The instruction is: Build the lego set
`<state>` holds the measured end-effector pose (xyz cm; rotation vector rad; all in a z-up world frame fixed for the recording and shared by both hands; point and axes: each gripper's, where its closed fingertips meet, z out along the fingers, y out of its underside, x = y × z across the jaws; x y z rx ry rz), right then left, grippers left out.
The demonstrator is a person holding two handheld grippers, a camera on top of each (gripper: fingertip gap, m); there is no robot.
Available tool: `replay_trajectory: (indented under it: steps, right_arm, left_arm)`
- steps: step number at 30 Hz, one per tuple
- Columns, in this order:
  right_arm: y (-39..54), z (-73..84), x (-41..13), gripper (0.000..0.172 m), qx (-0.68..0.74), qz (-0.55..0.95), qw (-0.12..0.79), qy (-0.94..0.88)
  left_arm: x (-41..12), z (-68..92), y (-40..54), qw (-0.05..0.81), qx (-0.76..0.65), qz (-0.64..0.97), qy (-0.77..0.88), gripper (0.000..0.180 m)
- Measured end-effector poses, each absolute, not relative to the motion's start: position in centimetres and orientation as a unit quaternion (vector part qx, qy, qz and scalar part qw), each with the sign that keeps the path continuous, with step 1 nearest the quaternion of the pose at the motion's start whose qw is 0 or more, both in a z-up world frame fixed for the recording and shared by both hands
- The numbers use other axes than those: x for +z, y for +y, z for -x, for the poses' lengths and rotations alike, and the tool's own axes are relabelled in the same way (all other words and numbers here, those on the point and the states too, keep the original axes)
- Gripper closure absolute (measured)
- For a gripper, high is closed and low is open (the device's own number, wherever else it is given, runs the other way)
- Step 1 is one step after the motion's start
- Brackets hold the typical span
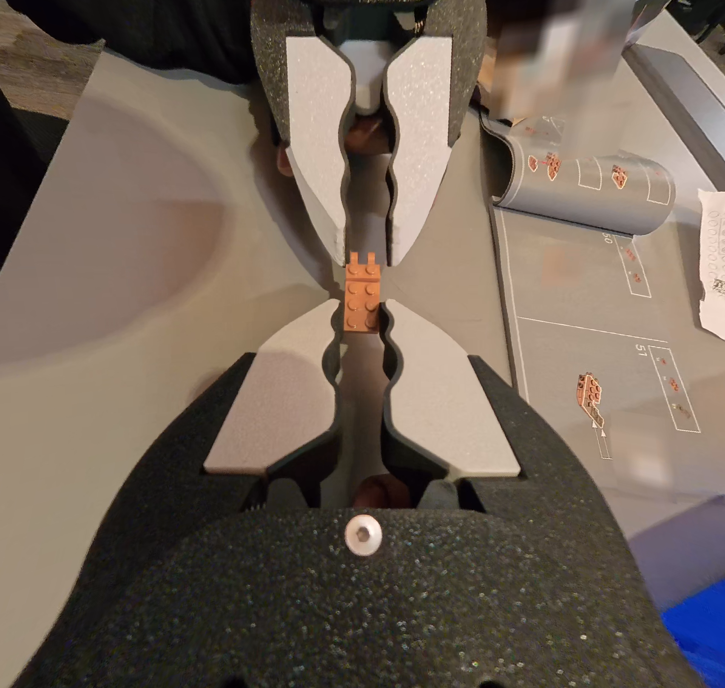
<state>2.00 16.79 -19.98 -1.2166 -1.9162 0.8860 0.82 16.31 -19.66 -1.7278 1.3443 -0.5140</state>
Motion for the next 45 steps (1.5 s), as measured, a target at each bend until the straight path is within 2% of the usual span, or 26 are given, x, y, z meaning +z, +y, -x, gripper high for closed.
replay_trajectory:
  steps: [8, 18, 24, 34, 38, 42, 45]
  right_arm:
    - [17.4, -2.2, -19.3, 0.155, 0.389, 0.501, 0.314, -0.706]
    - [18.1, -2.5, -18.5, 0.155, 0.453, 0.538, 0.263, -0.661]
    - [17.7, -2.6, -18.6, 0.155, 0.450, 0.529, 0.258, -0.672]
    - [16.8, -2.9, -18.2, 0.155, 0.483, 0.523, 0.224, -0.666]
    - [16.8, -3.0, -17.8, 0.155, 0.489, 0.519, 0.227, -0.663]
    - [17.3, -3.0, -17.1, 0.155, 0.486, 0.516, 0.250, -0.660]
    - [17.9, -3.1, -16.4, 0.155, 0.482, 0.512, 0.275, -0.656]
  left_arm:
    - [-17.5, -0.7, 16.6, 0.503, -0.161, 0.640, 0.558, 0.149]
    - [-17.1, -0.8, 17.2, 0.561, 0.012, 0.537, 0.630, 0.146]
    - [-16.6, -1.1, 17.0, 0.583, 0.052, 0.492, 0.645, 0.147]
    - [-16.4, -1.6, 16.2, 0.592, 0.053, 0.457, 0.662, 0.145]
    - [-17.1, -1.4, 16.3, 0.579, 0.035, 0.477, 0.660, 0.153]
    - [-16.3, -1.3, 16.9, 0.589, -0.065, 0.544, 0.595, 0.143]
    - [-16.1, -0.7, 17.7, 0.563, -0.143, 0.613, 0.535, 0.136]
